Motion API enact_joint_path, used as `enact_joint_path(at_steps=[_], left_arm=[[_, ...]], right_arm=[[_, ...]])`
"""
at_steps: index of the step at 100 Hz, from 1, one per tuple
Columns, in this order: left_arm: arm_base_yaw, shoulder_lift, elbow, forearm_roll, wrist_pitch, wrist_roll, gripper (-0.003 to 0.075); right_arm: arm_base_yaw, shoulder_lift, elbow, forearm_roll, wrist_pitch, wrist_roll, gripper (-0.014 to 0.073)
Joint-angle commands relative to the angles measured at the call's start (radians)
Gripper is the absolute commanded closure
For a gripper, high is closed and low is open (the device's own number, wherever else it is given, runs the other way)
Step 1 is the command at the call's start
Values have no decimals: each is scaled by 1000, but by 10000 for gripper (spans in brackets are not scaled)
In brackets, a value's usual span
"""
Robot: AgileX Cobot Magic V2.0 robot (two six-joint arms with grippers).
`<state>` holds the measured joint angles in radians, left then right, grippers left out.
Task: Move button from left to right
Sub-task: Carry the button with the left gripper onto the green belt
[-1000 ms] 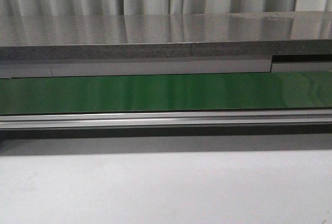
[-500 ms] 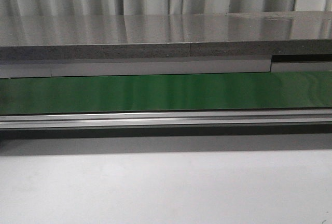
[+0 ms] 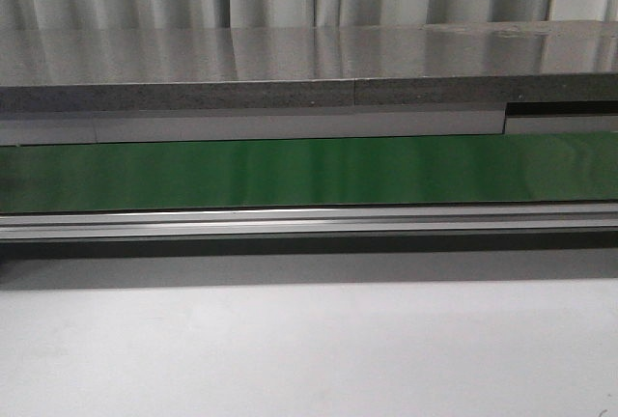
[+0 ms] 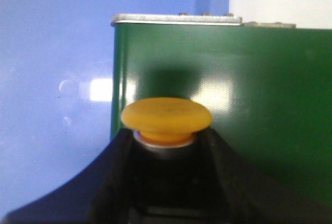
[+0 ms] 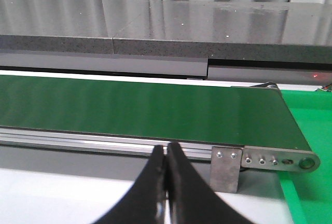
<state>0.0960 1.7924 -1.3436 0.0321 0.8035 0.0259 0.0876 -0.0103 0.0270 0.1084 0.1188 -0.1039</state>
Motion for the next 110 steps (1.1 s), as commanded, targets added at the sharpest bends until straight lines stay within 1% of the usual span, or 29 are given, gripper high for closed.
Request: enact_joint_path(at_steps=[1,4,5,6,7,11,24,32,48,69,110], left_arm=[[-7,-33,-25,-8,-15,0,605],[-7,-25,-25,-8,-7,0,561],[-7,-25,-25,-8,-7,2,561],[-7,-23,-25,-8,-5,6,530],[-7,-21,-25,-8,-5,9,530],[-7,-13,-25,-10,3,17,449],[-7,-11,-25,-16,-1,41,244],[-7,-16,-25,-18,-8,46,179],[-7,-29,-25,-32,-8,70,172],[-9,-69,-25,-189,-1,180,172],[-17,-228,-21,-191,-2,182,173]], right_arm=[[0,-21,-14,-9,-83,0,662],[0,-21,-14,-9,-83,0,662],[0,-21,-14,-9,-83,0,662],[0,-21,-14,-9,-83,0,662],[0,-21,-14,-9,-83,0,662],[0,-21,-14,-9,-83,0,662],[0,-21,-14,-9,-83,0,662],[0,-21,-14,-9,-83,0,662],[0,-21,-14,-9,-83,0,662],[0,-21,-14,-9,-83,0,662],[0,-21,-14,-9,-83,0,662]])
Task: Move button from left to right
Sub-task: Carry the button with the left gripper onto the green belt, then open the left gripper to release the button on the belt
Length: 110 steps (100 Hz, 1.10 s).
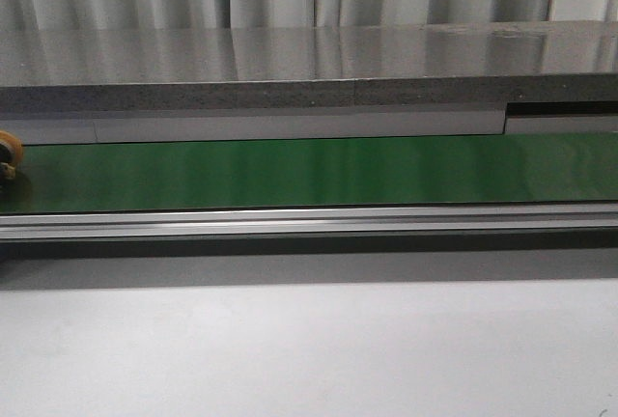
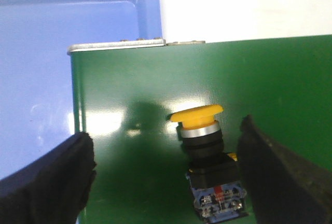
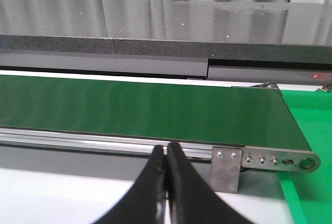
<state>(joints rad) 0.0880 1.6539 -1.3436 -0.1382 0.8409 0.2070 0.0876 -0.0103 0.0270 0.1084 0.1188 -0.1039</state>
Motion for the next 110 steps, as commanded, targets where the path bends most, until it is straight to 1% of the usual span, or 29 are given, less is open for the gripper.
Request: enact_joint_path(at_steps=[1,18,40,61,83,95,110], left_arm=[[-9,-89,-22,-20,-42,1,173],[-30,-203,20,-20,-107,1,173],[-66,-395,160,-20,-259,1,173],[-78,-597,362,-20,-414,1,173],[-78,-817,608,-20,-564,1,173],[-78,-936,720,-20,-605,1,173],[-78,-1082,820,-20,-610,1,173]], right_arm=[[0,-21,-14,-9,-83,0,662],[0,-21,-14,-9,-83,0,662],[0,-21,-14,-9,-83,0,662],[0,-21,-14,-9,-83,0,662],[0,-21,-14,-9,-83,0,662],[0,-21,-14,-9,-83,0,662],[0,-21,-14,-9,-83,0,662]])
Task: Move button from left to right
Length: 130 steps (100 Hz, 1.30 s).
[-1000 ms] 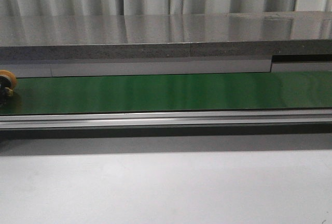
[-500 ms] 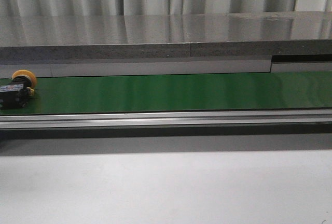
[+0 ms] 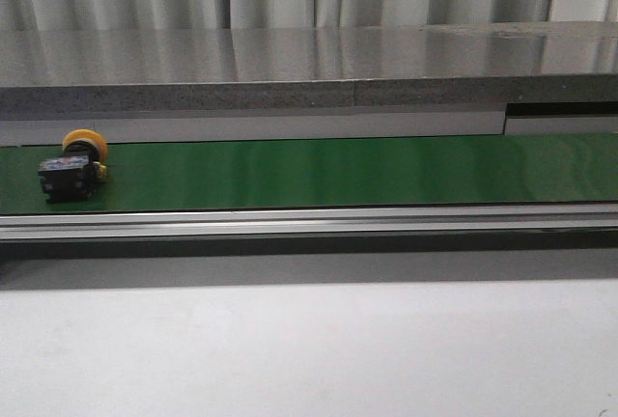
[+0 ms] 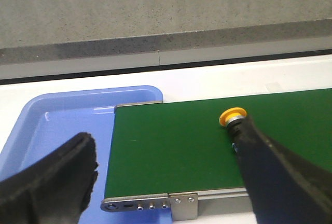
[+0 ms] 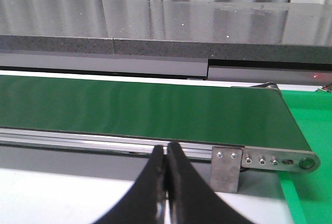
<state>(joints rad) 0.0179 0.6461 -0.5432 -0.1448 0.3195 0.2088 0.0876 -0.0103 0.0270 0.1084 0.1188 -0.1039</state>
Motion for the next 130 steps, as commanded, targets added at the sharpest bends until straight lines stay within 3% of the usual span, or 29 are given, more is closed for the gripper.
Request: enact_joint_path(at_steps=[1,49,84,96,130], left_arm=[[-8,-80,27,-14,-89,-1,173],[-8,-416,169,-32,17,-1,173],[-8,-439,181,-32,10,-1,181],[-8,-439,181,-32,10,-1,272],[-8,-439,181,-32,10,-1,731]], right_arm=[[0,-21,-14,-9,-83,0,662],[0,-21,-14,-9,-83,0,662],[0,-21,-14,-9,-83,0,662],[0,-21,-14,-9,-83,0,662],[0,-21,-14,-9,-83,0,662]])
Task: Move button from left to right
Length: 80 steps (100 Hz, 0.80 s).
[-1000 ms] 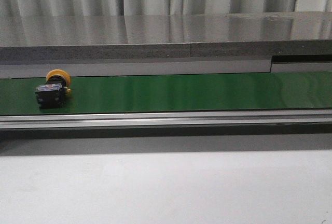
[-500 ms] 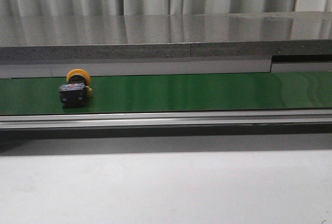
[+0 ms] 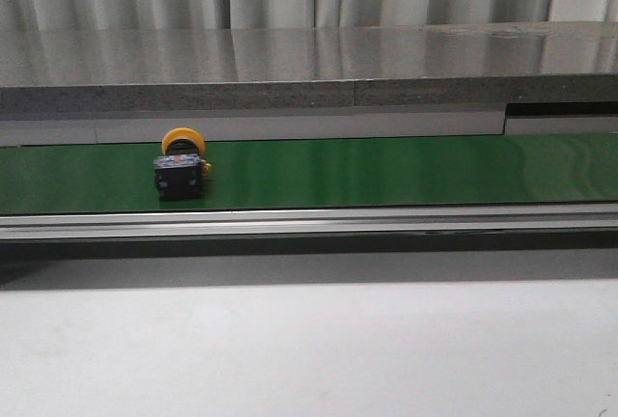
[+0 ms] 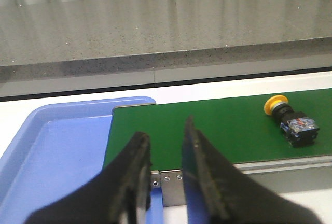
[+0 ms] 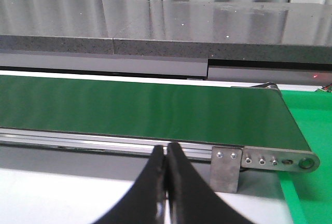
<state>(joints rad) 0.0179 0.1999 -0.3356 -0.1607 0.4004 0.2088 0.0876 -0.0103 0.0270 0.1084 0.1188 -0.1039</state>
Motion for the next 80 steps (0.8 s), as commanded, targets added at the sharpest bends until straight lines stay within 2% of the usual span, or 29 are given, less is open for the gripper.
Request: enact_joint_path(at_steps=[1,33,59,80], left_arm=[[-8,7,-26,-16,-71,-1,739],[-8,7,-26,-16,-71,-1,740],[-8,7,-26,-16,-71,-1,740],[-8,7,-26,-16,-71,-1,740]], right_arm=[[0,-21,-14,-9,-83,0,662],[0,-21,-14,-9,-86,0,662],[0,-20,-20,-9,-159,0,662],[0,-1,-118,-9,-89,0,662]])
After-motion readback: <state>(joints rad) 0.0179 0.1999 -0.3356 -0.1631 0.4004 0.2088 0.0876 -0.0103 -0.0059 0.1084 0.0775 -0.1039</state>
